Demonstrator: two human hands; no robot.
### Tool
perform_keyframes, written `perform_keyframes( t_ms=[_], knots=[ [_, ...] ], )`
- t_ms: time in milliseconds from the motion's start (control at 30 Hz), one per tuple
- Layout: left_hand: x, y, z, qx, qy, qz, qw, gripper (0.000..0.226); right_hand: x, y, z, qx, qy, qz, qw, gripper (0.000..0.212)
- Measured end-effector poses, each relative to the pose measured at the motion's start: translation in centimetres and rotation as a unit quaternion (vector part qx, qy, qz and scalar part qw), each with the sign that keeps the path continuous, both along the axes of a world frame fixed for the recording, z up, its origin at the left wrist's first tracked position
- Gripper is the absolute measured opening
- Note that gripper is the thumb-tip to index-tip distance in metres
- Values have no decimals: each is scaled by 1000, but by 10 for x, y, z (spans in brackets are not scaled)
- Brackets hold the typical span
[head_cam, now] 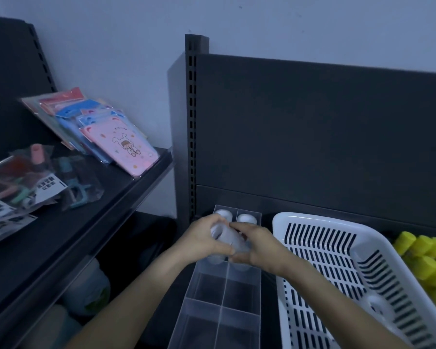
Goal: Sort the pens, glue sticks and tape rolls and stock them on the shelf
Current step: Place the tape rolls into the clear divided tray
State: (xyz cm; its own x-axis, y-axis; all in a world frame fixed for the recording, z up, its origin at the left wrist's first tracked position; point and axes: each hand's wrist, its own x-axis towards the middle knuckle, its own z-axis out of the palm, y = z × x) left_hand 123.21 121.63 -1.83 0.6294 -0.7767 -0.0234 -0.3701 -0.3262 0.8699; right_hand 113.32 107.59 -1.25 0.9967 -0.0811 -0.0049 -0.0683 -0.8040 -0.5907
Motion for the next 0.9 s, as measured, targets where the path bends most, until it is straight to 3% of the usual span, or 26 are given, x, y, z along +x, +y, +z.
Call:
perform_keyframes(
  t_ms=[100,233,333,667,900],
  knots=[
    [-2,1,1,-26,17,2,1000,58,-1,-6,-1,-21,-10,-30,999,59],
    [2,18,-3,-11,-1,23,1000,36,-6,-18,2,-85,55,-119,988,65],
    [0,31,-8,19,-3,5,1000,27,-3,-17,-2,-185,49,-130,973,63],
    [-4,43,-10,14,57,-3,998,51,13,-9,-15,-329,110,-115,931,40],
    [-12,45,-7,94,-54,-31,994,55,14,-8,-15,-354,127,-101,921,33]
  ],
)
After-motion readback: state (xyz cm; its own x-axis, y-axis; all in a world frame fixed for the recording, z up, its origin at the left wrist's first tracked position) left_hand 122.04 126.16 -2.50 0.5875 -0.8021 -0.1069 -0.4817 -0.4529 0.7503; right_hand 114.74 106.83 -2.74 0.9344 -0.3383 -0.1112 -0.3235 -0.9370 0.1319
